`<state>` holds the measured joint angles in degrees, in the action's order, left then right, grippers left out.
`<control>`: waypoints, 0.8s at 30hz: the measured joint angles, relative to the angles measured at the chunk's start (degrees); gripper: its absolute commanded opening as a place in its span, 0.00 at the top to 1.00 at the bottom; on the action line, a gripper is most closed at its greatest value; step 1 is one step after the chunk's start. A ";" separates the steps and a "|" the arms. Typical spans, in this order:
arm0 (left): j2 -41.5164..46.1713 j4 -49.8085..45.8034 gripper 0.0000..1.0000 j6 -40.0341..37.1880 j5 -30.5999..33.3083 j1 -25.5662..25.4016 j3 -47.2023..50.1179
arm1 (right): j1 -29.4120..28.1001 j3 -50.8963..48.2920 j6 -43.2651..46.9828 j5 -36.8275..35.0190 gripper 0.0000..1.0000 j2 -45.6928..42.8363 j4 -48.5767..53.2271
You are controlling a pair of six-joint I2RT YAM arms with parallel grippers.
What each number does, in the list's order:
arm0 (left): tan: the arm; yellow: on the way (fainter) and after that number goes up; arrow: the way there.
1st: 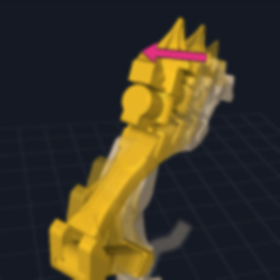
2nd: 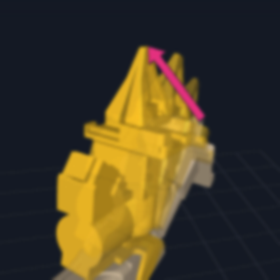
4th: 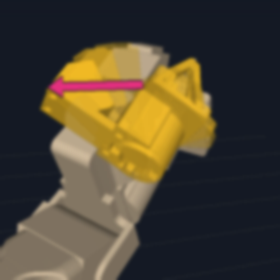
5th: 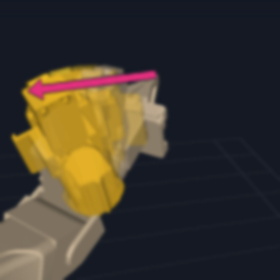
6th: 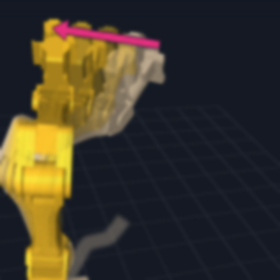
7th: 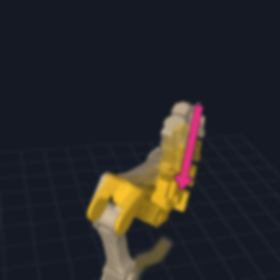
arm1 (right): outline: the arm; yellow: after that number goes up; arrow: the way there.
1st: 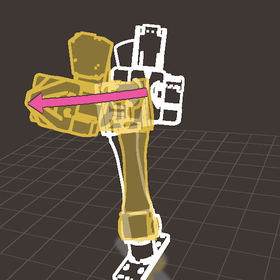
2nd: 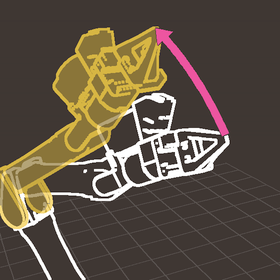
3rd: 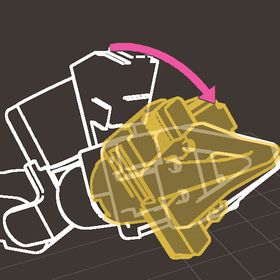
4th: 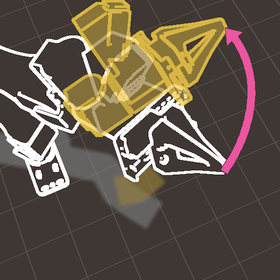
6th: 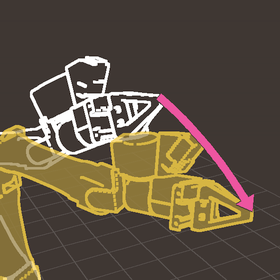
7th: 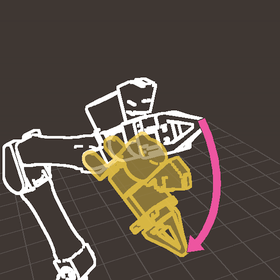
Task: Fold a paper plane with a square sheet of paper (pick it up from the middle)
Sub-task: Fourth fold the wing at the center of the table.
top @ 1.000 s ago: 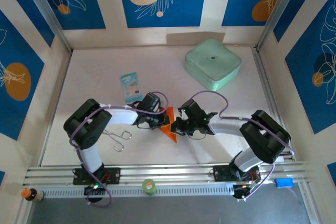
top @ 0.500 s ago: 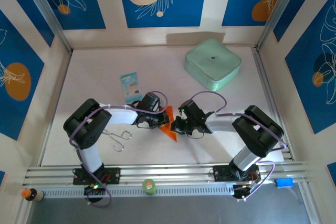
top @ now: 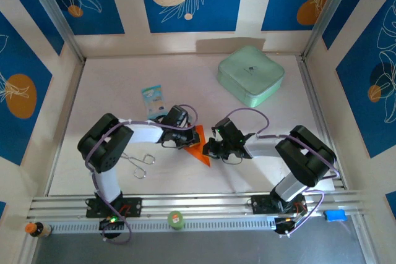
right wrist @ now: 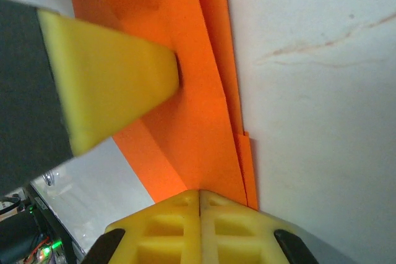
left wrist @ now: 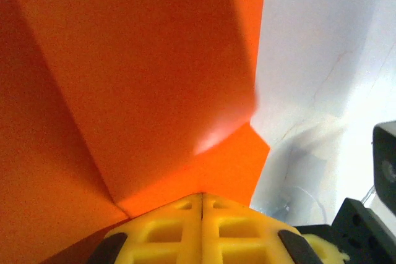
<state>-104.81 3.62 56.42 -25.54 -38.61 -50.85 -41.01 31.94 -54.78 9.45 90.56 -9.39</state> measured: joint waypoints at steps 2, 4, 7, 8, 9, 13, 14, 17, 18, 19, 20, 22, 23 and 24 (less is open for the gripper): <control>-0.55 -0.09 0.98 -0.09 -0.22 0.76 -0.68 | 0.07 0.09 0.33 0.09 1.00 0.04 0.15; -1.07 -0.26 0.98 -0.48 -0.22 1.62 -1.44 | 0.07 0.09 0.46 0.15 1.00 0.04 0.17; -1.75 -0.31 0.98 -1.22 0.33 3.13 -2.49 | 0.07 0.09 0.61 0.22 1.00 0.04 0.20; -1.95 -0.31 0.98 -1.38 0.48 3.69 -2.78 | 0.13 0.09 0.66 0.22 1.00 0.04 0.20; -2.19 -0.31 0.98 -1.49 0.48 4.31 -3.06 | 0.13 0.09 0.76 0.24 1.00 0.04 0.20; -2.38 -0.26 0.98 -1.57 0.48 5.97 -3.23 | 0.13 0.09 0.79 0.24 1.00 0.04 0.20; -2.45 -0.26 0.98 -1.73 0.42 6.34 -3.32 | 0.13 0.09 0.79 0.24 1.00 0.04 0.20; -3.02 -0.50 0.98 -2.29 0.02 7.21 -4.04 | 0.17 0.09 0.85 0.26 1.00 0.04 0.20; -3.26 -0.74 0.98 -2.54 -0.11 7.48 -4.42 | 0.17 0.07 0.98 0.28 1.00 0.04 0.20; -3.41 -0.96 0.98 -2.73 -0.15 7.78 -4.76 | 0.17 0.07 1.03 0.31 1.00 0.04 0.20; -3.52 -1.16 0.98 -2.89 -0.04 8.04 -4.98 | 0.17 0.07 1.18 0.35 1.00 0.04 0.22; -3.58 -1.11 0.98 -3.04 0.26 9.01 -5.14 | 0.26 0.00 1.40 0.48 1.00 0.02 0.20; -3.58 -1.14 0.97 -3.15 0.24 9.44 -5.14 | 0.35 -0.07 1.44 0.55 1.00 0.00 0.17; -3.58 -1.11 0.97 -3.30 0.26 9.90 -5.14 | 0.42 -0.15 1.57 0.68 1.00 -0.02 0.17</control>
<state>-108.40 2.50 53.12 -25.28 -28.71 -55.99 -40.60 31.79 -53.21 10.13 90.54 -9.21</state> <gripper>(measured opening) 0.064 0.049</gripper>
